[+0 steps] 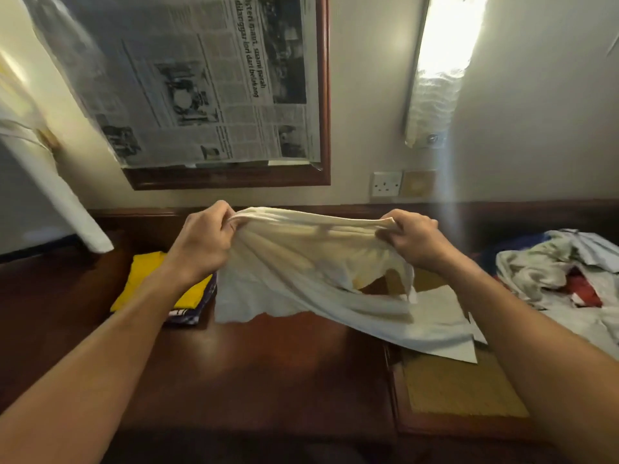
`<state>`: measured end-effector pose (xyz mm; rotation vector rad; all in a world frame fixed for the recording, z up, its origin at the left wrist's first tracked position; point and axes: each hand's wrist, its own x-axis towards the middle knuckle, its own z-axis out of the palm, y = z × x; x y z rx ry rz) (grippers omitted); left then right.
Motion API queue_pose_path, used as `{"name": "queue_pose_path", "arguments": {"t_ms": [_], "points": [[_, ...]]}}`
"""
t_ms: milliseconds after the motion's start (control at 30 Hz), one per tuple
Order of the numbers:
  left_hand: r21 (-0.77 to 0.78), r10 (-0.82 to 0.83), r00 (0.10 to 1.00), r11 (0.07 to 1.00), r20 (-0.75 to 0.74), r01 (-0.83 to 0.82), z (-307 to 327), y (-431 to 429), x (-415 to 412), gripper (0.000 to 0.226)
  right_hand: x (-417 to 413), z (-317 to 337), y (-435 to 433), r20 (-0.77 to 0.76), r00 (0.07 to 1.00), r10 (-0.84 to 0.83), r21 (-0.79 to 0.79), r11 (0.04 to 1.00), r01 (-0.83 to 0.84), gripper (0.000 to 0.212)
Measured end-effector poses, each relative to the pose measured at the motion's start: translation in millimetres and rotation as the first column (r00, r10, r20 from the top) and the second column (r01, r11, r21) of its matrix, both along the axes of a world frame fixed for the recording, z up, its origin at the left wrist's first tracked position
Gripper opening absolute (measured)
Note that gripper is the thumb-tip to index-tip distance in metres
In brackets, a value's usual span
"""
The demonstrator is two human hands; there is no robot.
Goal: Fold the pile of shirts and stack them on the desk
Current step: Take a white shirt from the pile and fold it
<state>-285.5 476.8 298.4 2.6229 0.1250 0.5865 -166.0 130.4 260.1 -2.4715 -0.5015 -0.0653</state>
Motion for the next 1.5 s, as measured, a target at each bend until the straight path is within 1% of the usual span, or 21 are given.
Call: {"name": "queue_pose_path", "arguments": {"t_ms": [100,167,200,267,333,400,467,567,633,700,800,867,933,1033,1067,1100,1167,1233,1300,1400,1500], "points": [[-0.176,-0.033,0.999,0.984,-0.022,0.028,1,7,-1,0.029,-3,5,-9,0.03,0.997,-0.077,0.162,0.984,0.071,0.011],[-0.297,-0.098,0.995,0.951,-0.019,0.088,0,8,-3,0.029,-8,4,-11,-0.006,0.997,-0.081,0.277,0.957,0.08,0.007],[-0.308,-0.122,0.993,0.944,-0.002,0.115,1,9,-5,0.029,-13,4,-10,-0.026,0.997,-0.076,0.334,0.939,0.08,0.007],[-0.226,-0.132,0.991,0.964,0.038,0.137,8,11,-8,0.028,-23,9,-10,-0.044,0.998,-0.053,0.402,0.913,0.066,0.01],[-0.146,-0.128,0.988,0.979,0.091,0.14,19,18,-12,0.025,-37,22,-12,-0.107,0.994,0.024,0.392,0.92,0.02,0.007],[-0.106,-0.136,0.98,0.983,0.144,0.152,31,28,-17,0.027,-54,41,-17,-0.224,0.962,0.154,0.352,0.934,-0.068,0.021],[-0.061,-0.146,0.974,0.985,0.176,0.159,44,39,-22,0.03,-73,58,-20,-0.319,0.917,0.238,0.281,0.948,-0.148,0.025],[-0.009,-0.181,0.963,0.982,0.2,0.187,62,53,-32,0.032,-98,73,-21,-0.338,0.911,0.235,0.107,0.972,-0.211,0.009],[0.03,-0.218,0.958,0.976,0.185,0.216,73,61,-37,0.029,-107,82,-22,-0.27,0.952,0.142,-0.031,0.987,-0.156,0.015],[0.079,-0.292,0.954,0.955,0.067,0.287,83,68,-41,0.023,-112,90,-28,-0.127,0.992,0.017,-0.103,0.994,-0.031,0.025],[0.175,-0.397,0.899,0.887,-0.187,0.428,92,80,-45,0.026,-117,106,-40,0.063,0.995,-0.083,-0.041,0.995,0.086,0.02],[0.246,-0.401,0.888,0.858,-0.226,0.45,94,91,-48,0.034,-118,116,-48,0.116,0.984,-0.136,0.034,0.991,0.132,0.017],[0.235,-0.38,0.91,0.881,-0.163,0.41,97,105,-54,0.041,-122,127,-57,0.124,0.981,-0.149,0.068,0.988,0.141,0.02],[0.081,-0.365,0.927,0.925,-0.082,0.371,100,120,-69,0.049,-136,141,-69,-0.029,0.998,-0.064,0.124,0.99,0.067,0.013],[0.006,-0.371,0.926,0.928,-0.068,0.372,100,121,-75,0.053,-141,145,-75,-0.031,0.997,-0.065,0.105,0.992,0.068,0.012],[-0.058,-0.373,0.926,0.927,-0.053,0.37,99,121,-81,0.058,-143,148,-80,0.012,0.996,-0.084,0.069,0.994,0.083,0.01],[-0.103,-0.354,0.935,0.931,-0.009,0.351,97,114,-94,0.063,-150,152,-87,0.162,0.977,-0.141,-0.014,0.989,0.145,0.008],[-0.093,-0.315,0.948,0.944,0.047,0.318,98,100,-106,0.06,-160,156,-93,0.286,0.939,-0.19,-0.005,0.98,0.199,0.012],[-0.041,-0.242,0.963,0.968,0.117,0.248,101,82,-122,0.048,-176,161,-100,0.375,0.893,-0.247,0.048,0.968,0.247,0.018],[0.043,-0.136,0.965,0.991,0.225,0.13,109,57,-149,0.034,-207,171,-116,0.418,0.863,-0.283,0.081,0.958,0.275,0.025],[0.067,-0.096,0.955,0.995,0.282,0.08,119,37,-179,0.042,-237,179,-137,0.417,0.875,-0.245,0.069,0.969,0.239,0.019]]}}
